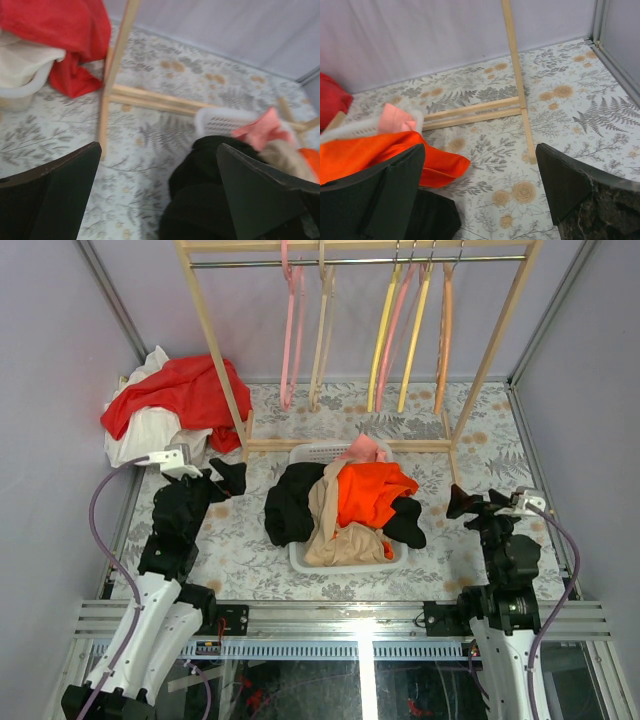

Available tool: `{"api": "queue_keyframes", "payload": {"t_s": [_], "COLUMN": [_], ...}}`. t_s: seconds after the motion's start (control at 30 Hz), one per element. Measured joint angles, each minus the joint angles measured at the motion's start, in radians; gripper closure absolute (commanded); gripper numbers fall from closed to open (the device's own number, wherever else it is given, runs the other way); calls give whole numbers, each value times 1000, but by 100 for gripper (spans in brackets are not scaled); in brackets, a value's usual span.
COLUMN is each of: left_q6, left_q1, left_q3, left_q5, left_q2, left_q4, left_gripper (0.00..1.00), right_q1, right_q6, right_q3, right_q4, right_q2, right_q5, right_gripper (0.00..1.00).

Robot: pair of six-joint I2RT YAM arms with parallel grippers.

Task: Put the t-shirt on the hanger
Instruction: Pick up the T-shirt and place it in the bin.

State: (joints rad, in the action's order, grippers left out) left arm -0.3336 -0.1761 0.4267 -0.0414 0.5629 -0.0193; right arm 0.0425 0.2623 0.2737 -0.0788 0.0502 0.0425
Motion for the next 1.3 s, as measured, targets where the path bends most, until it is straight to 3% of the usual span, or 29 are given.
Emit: {"api": "queue_keyframes", "payload": {"t_s": [0.17, 0.4, 0.6, 0.83, 1.13, 1.3], "left_q6": [-130, -209, -225, -278, -288, -288], "left_q1": [0, -1, -1, -1, -1, -1], "left_q3": [132, 196, 280, 283, 276, 249], "left_q5": [101, 235, 233, 241, 378, 398], "left_q2": [33, 20, 8, -79, 6, -30], "left_q4": [56, 109, 210, 235, 229, 216], "left_gripper": [0, 0, 0, 0, 0, 0], "right_q1": [0, 0, 0, 0, 0, 0], "right_q6": [100, 229, 286, 425, 570, 586], "right_q3": [87, 237, 393, 320, 250, 233], "right_q4": [-48, -65, -69, -40, 50, 53], "right_q2": [60, 222, 520, 660, 675, 687], "right_q5": [-41, -260, -492, -651, -787, -819], "right_gripper": [1, 1, 1, 1, 1, 1]}}
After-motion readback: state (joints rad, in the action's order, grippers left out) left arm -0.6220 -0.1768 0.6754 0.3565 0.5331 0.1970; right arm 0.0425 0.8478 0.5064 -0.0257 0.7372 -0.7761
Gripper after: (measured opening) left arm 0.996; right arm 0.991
